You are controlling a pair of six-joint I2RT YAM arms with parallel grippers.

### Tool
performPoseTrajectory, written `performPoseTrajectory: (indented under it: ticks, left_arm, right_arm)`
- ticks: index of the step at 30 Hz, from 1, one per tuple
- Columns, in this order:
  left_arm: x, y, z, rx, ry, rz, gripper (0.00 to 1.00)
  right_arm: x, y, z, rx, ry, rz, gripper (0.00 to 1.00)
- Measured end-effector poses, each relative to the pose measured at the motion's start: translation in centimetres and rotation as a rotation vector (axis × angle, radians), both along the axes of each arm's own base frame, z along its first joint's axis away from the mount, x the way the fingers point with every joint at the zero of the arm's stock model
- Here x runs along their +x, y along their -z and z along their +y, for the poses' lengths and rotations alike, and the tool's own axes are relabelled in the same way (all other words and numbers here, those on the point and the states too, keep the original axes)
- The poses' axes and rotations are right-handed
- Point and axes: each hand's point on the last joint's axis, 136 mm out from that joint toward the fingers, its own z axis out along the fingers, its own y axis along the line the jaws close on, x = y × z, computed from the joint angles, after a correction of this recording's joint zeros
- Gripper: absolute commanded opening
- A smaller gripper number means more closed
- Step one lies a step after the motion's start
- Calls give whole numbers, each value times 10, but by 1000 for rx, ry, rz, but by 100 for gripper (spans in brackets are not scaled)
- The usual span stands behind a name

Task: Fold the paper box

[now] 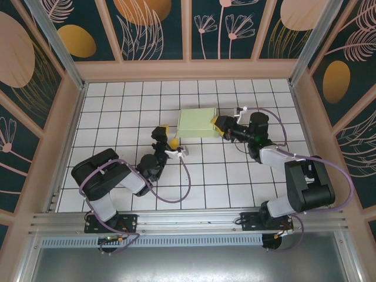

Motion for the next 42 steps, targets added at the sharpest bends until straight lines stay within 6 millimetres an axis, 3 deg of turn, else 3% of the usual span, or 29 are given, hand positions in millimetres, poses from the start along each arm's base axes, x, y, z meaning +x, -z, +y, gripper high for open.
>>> performPoseTrajectory:
  ticks: [11, 21, 29, 35, 42]
  left_arm:
    - [7, 5, -19, 17, 37, -7, 95]
    - [8, 5, -20, 23, 34, -13, 71]
    - [7, 4, -22, 27, 39, -18, 59]
    - [7, 9, -23, 44, 36, -15, 44]
    - [7, 9, -22, 51, 34, -16, 40]
  right_arm:
    - [-4, -13, 10, 65, -35, 3, 46]
    - [-8, -2, 12, 74, -46, 61, 46]
    - [-9, 2, 13, 76, -57, 80, 46]
    - [-9, 4, 14, 75, -59, 84, 46]
    - [-9, 4, 14, 75, -58, 84, 46]
